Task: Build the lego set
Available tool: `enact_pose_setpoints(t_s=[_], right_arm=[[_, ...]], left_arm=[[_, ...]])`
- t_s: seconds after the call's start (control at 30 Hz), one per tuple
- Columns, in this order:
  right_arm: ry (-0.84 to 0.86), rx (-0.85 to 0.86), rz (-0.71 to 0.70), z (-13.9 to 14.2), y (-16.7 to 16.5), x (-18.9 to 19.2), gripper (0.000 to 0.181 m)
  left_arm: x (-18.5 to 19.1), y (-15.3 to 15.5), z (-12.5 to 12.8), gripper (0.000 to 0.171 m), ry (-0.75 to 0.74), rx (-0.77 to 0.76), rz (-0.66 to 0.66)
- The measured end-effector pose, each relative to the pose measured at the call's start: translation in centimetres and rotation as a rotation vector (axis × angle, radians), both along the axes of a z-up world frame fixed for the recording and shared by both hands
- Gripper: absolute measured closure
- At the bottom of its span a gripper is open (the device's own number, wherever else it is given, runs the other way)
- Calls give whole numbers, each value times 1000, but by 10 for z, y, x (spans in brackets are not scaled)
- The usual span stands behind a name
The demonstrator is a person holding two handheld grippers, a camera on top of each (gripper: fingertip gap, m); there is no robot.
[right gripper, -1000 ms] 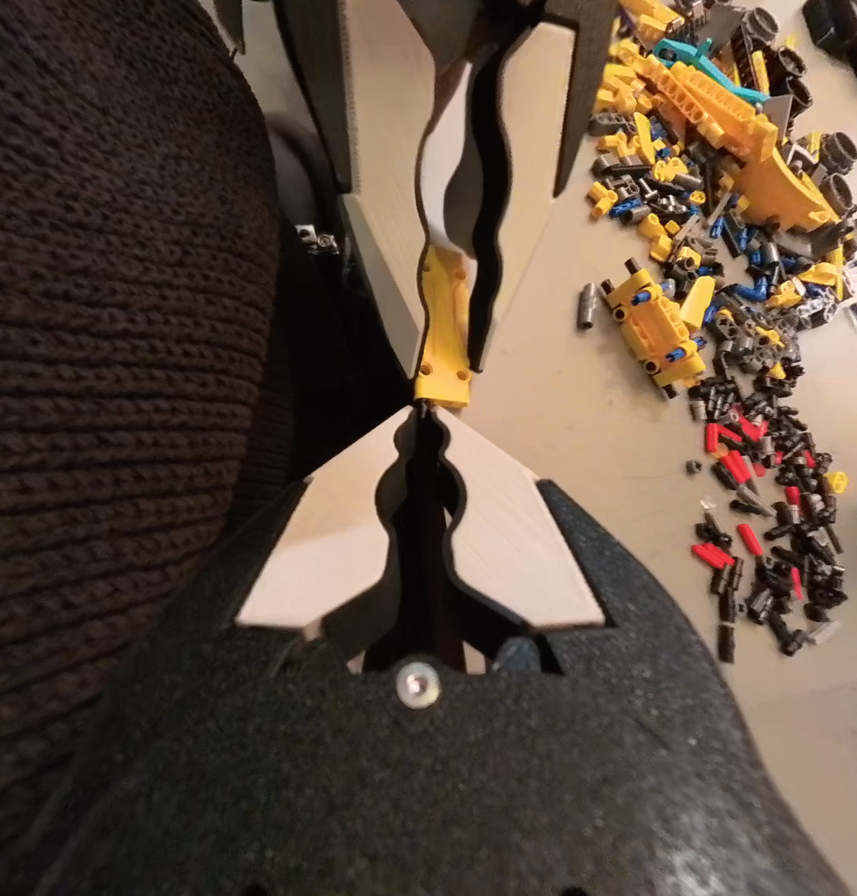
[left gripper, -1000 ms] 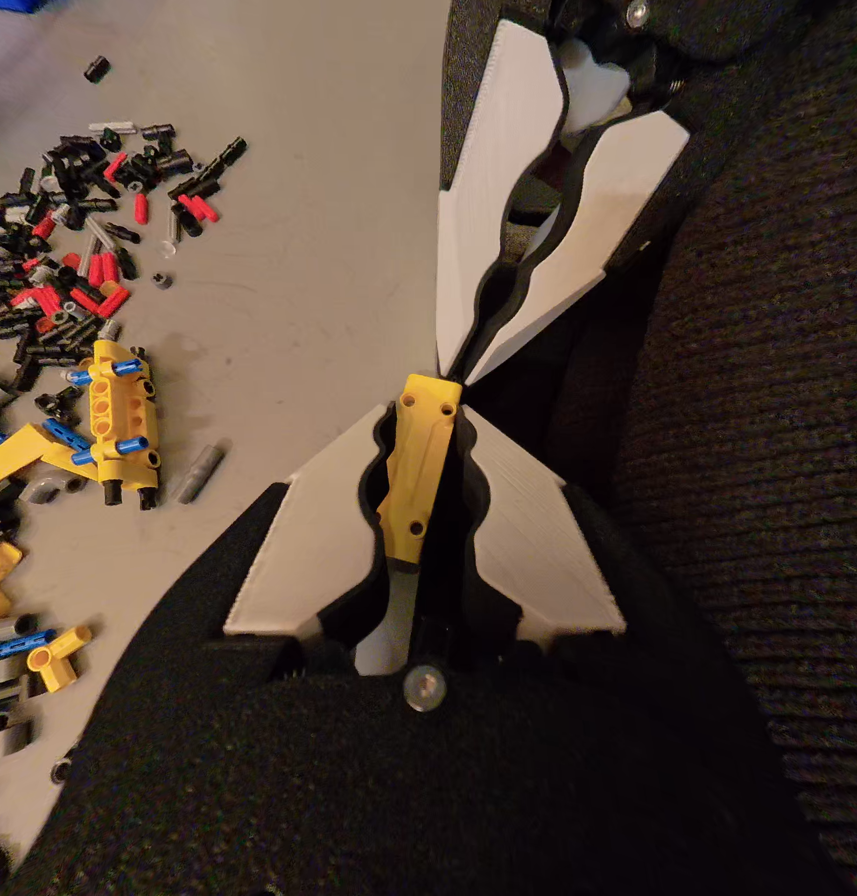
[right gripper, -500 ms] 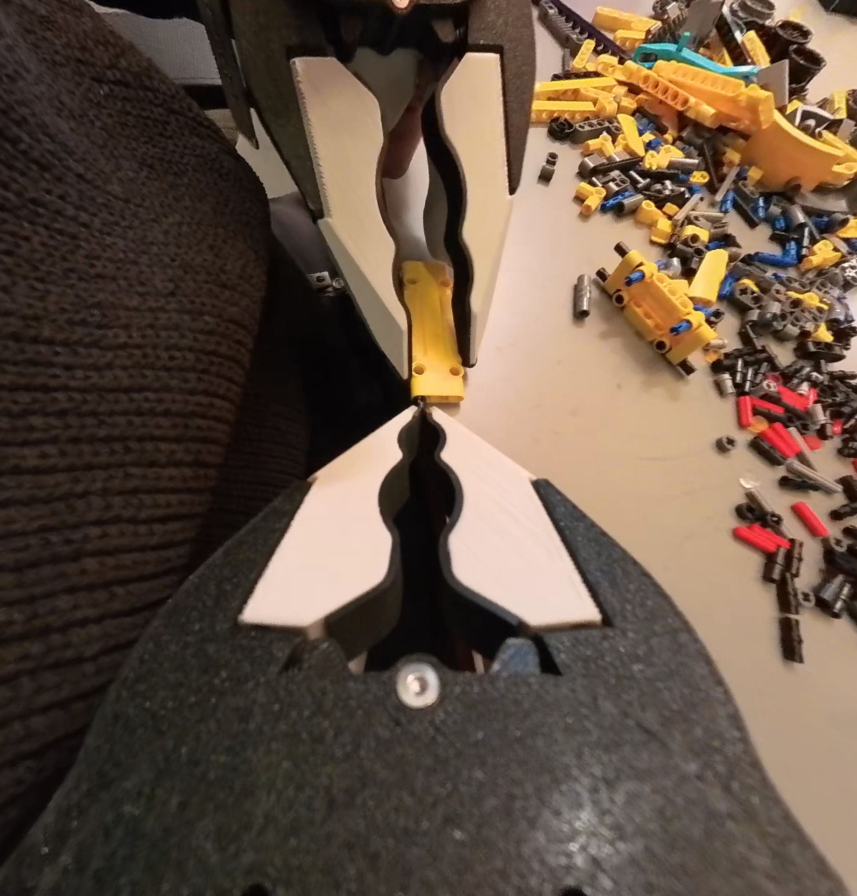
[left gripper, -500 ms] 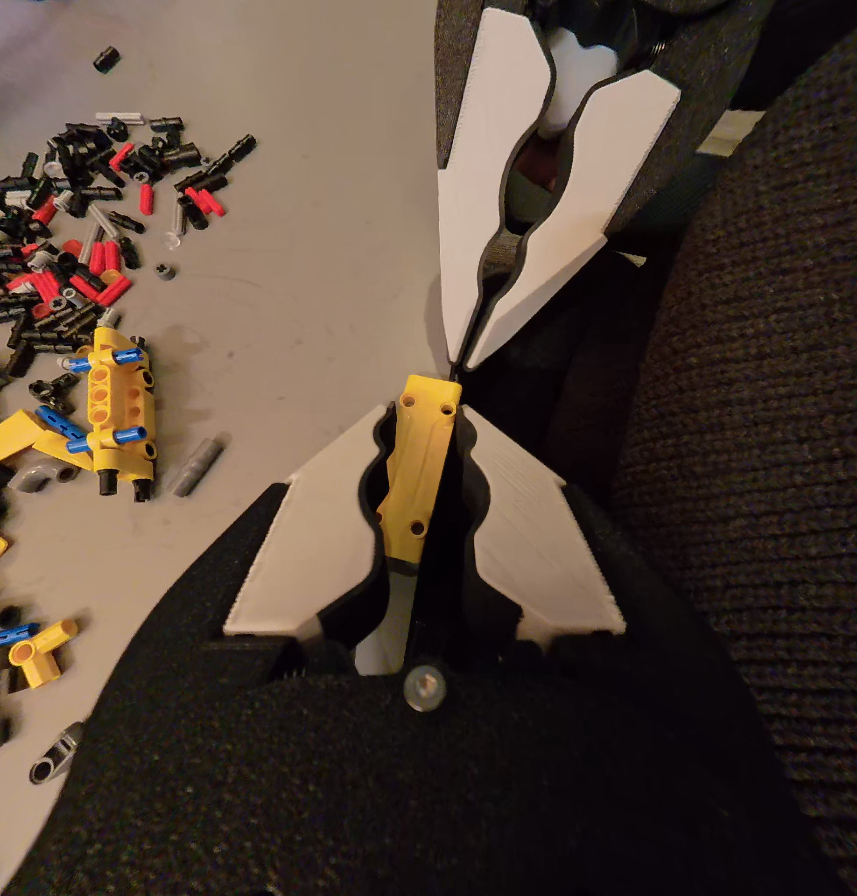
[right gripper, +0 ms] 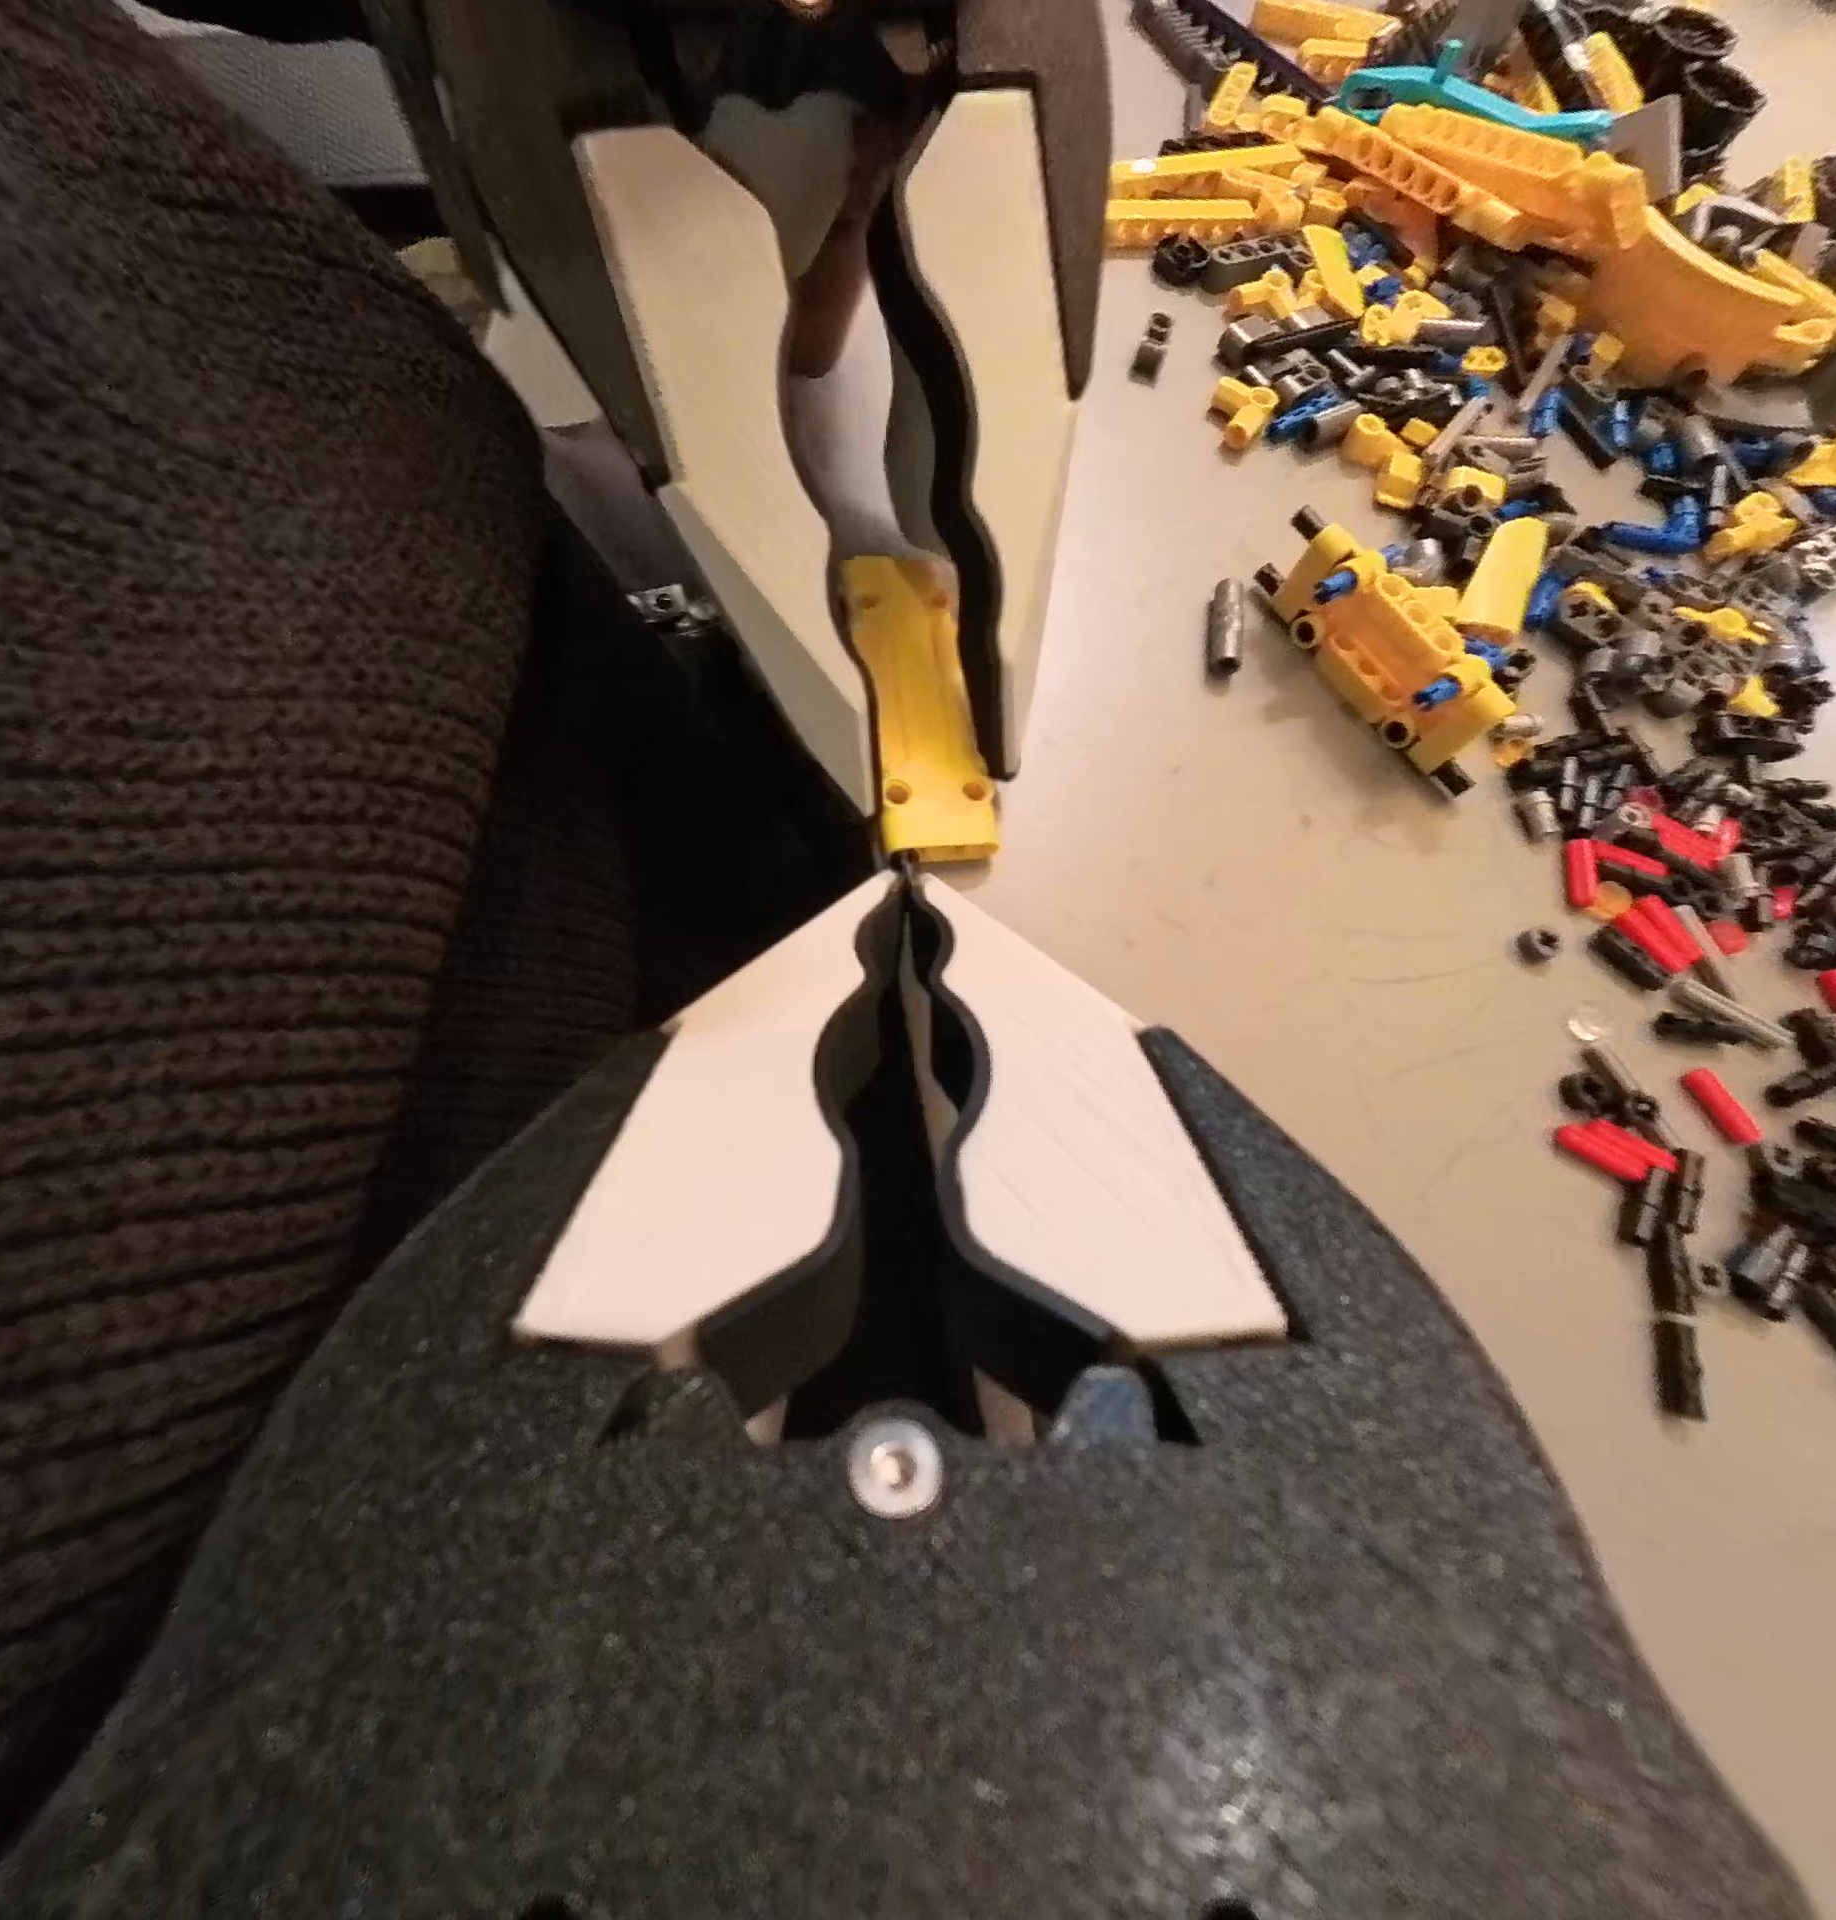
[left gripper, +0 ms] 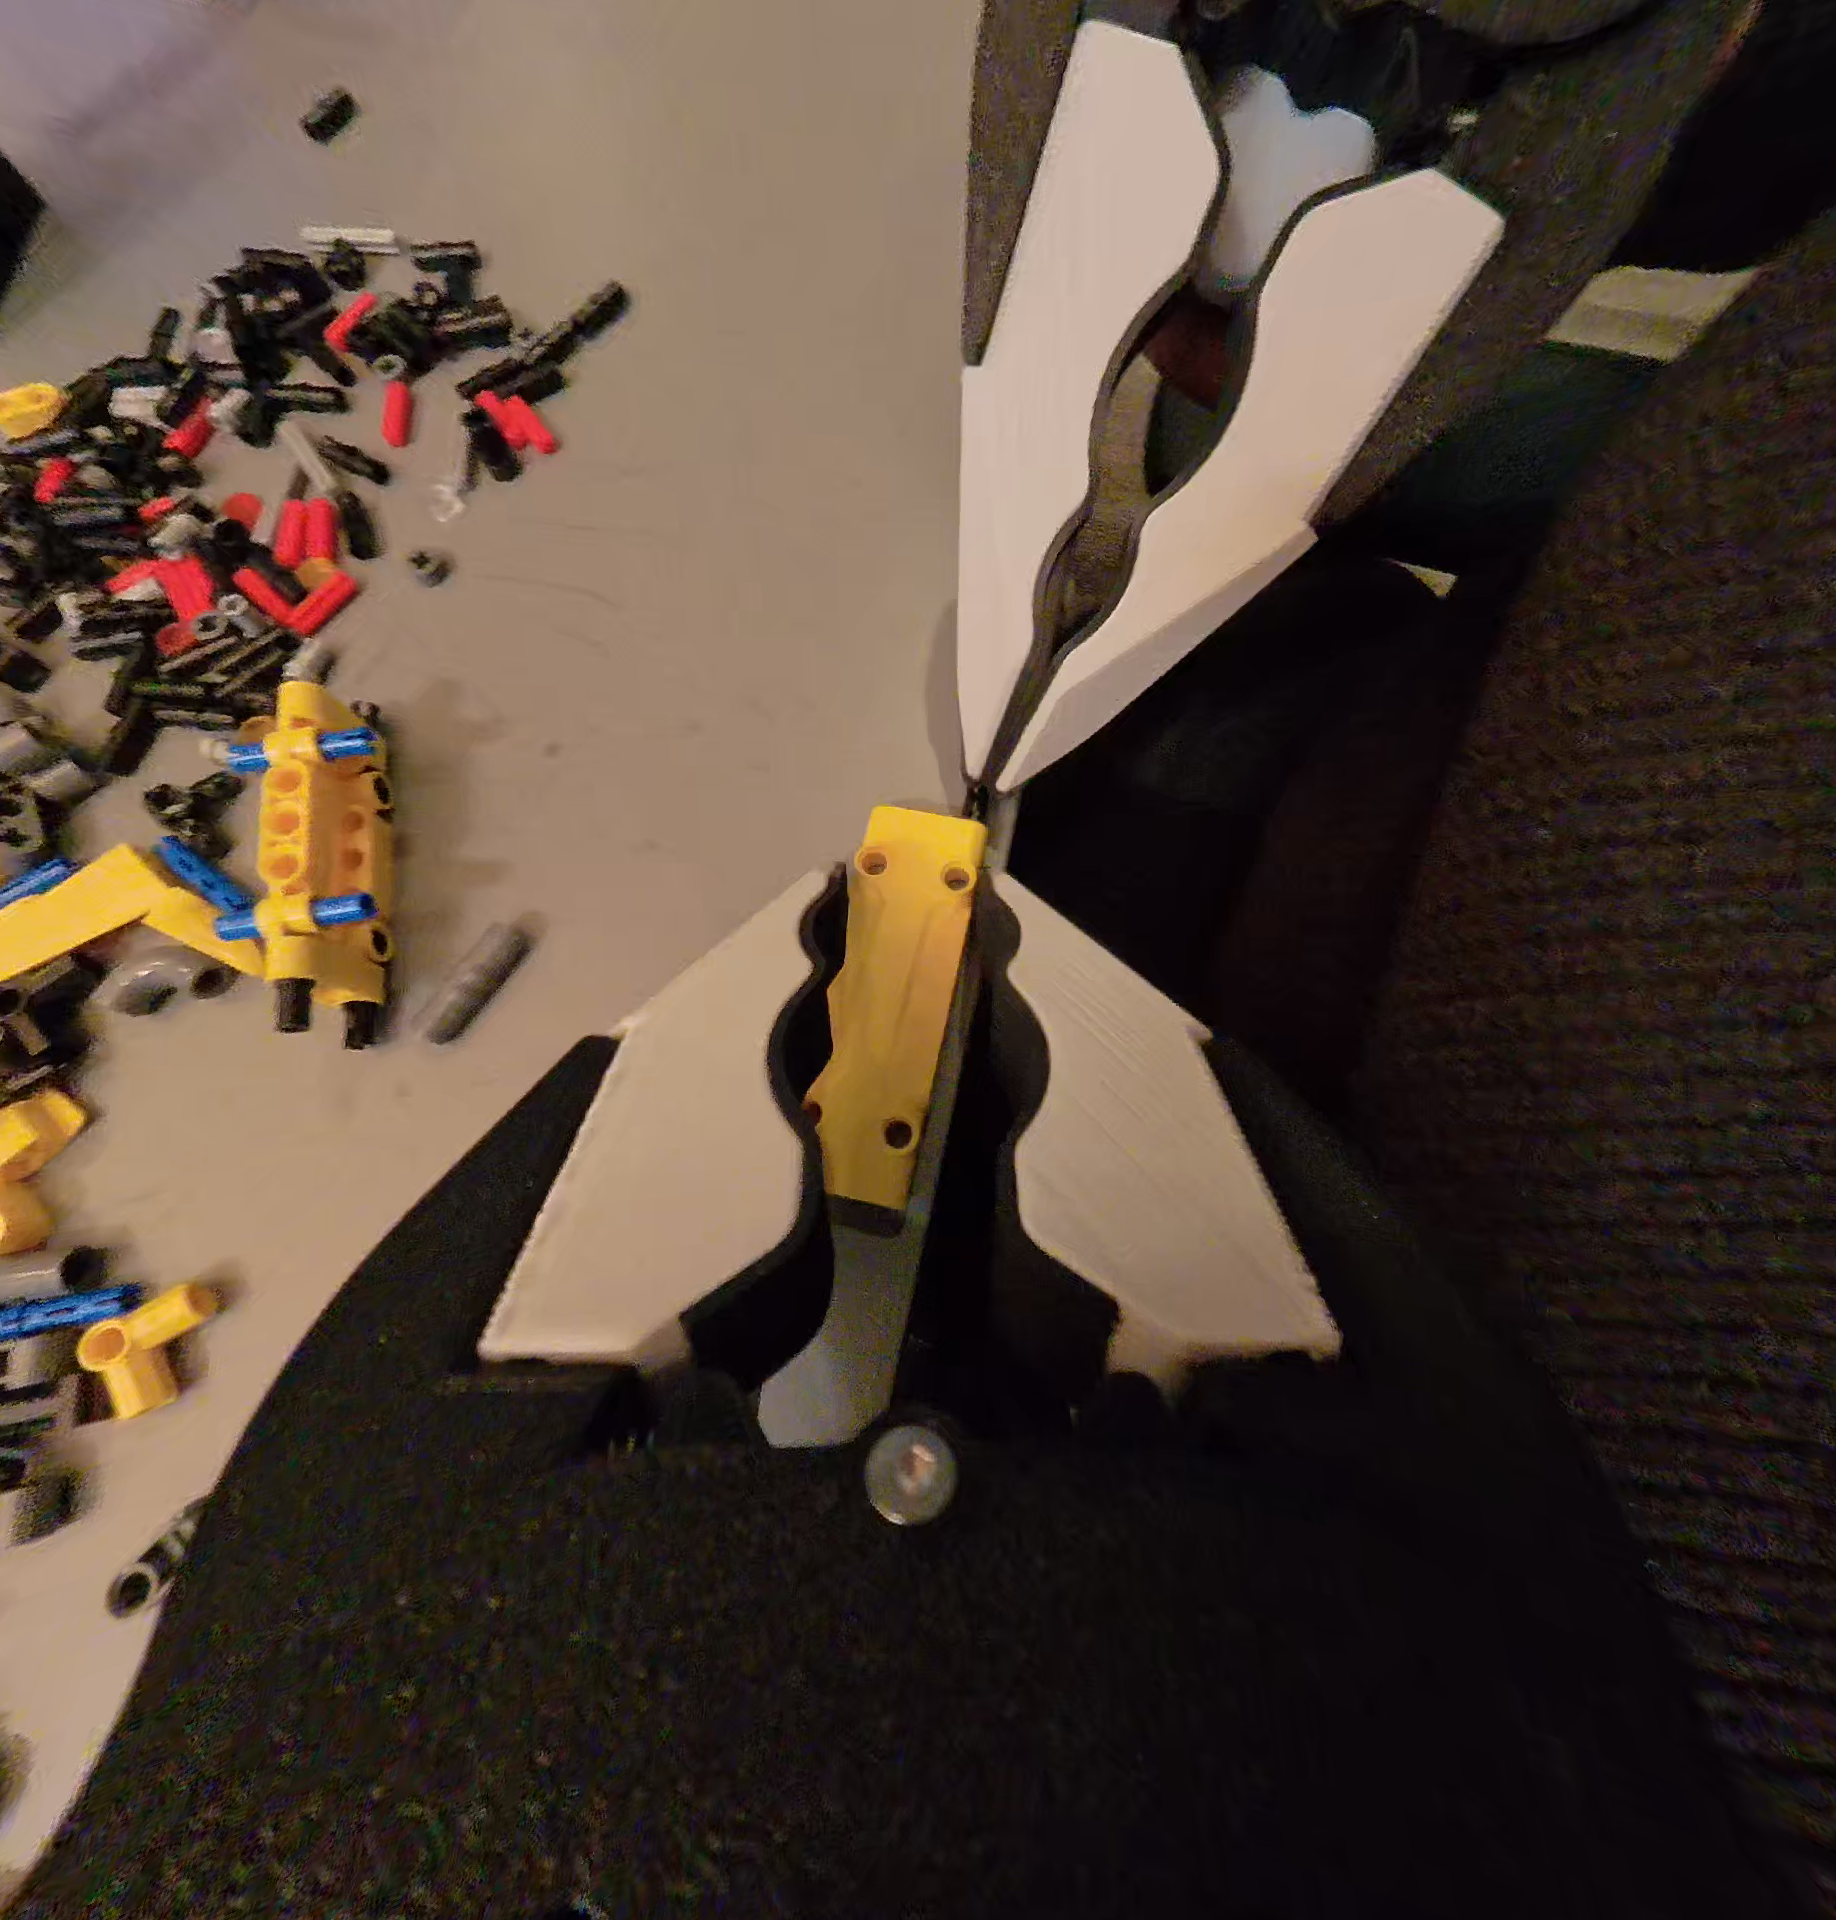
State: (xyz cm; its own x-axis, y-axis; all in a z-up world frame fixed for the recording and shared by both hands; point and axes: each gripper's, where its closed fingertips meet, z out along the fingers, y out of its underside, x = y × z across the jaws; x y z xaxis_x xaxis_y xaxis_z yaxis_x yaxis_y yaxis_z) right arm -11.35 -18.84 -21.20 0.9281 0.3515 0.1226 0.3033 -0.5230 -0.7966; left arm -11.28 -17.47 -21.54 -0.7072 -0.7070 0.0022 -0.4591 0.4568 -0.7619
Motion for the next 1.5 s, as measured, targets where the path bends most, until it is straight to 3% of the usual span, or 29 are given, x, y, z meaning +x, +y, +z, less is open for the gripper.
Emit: enact_pose_setpoints(t_s=[0.27,0.5,0.6,0.7,0.87,0.93,0.97,1.07,1.2,1.37,1.5], right_arm=[[39,79,-145,19,5,40,176],[161,60,-213,20,13,54,164],[225,71,-221,25,16,55,164],[246,78,-222,26,16,56,164],[211,86,-222,27,16,55,164],[216,80,-223,26,17,55,164],[225,83,-223,27,18,56,164],[225,133,-231,39,22,63,164],[217,185,-233,53,25,76,164],[251,253,-66,66,26,57,163],[125,260,28,66,23,47,163]], left_arm=[[20,18,4,145,2,11,119],[43,48,32,137,-73,-44,256],[67,68,40,136,-133,2,347],[85,79,28,135,-114,110,378],[87,70,-1,137,-20,195,277],[86,67,0,164,-42,207,245],[86,67,1,165,-63,229,231],[85,66,12,165,-125,224,207],[65,34,48,165,-274,35,19],[48,22,60,165,-341,2,-66],[34,10,70,165,-315,-122,-147]])
